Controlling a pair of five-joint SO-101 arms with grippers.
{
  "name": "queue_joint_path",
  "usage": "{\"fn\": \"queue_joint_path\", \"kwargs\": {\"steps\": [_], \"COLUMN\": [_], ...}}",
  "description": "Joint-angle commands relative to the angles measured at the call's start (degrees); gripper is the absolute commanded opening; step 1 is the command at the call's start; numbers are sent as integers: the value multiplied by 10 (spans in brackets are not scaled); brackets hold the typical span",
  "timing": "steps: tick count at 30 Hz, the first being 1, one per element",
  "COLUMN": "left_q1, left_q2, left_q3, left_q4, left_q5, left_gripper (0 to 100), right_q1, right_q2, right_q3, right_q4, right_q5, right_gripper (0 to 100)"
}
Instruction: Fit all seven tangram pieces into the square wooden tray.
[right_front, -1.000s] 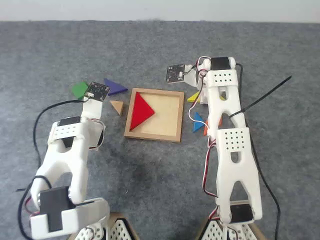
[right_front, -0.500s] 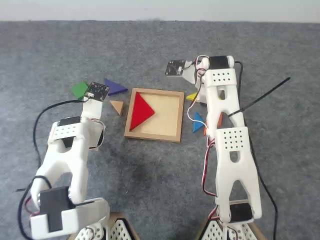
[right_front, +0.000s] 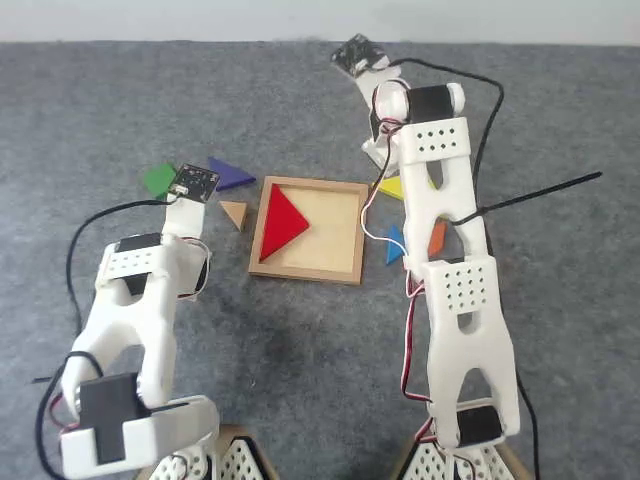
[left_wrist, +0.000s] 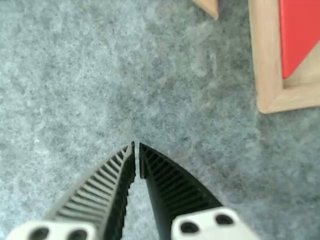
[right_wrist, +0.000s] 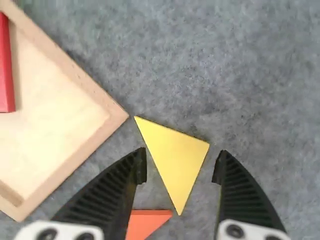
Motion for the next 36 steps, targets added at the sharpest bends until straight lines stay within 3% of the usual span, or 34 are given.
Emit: {"fn": "queue_joint_path", "kwargs": {"steps": [1, 4, 9, 21, 29, 36], "left_q1": [-3, -3, -3, -3, -3, -3], "left_q2": [-28, -28, -28, -29, -29, -29], "left_q3": [-4, -3, -2, -1, -2, -2], "left_q4": [-10, -10, -10, -10, -10, -10], "left_q5": [-3, -3, -3, -3, -3, -3], "left_gripper": [14, 14, 14, 14, 14, 14], "right_q1": [7, 31, 55, 60, 87, 70], "right_q2": [-36, -16, 31, 131, 155, 124], "right_q3": [28, 63, 85, 89, 88, 32], "right_q4": [21, 21, 15, -103, -96, 12], "right_q5": [118, 207, 366, 375, 374, 365], "right_gripper": [217, 238, 358, 382, 156, 145]}}
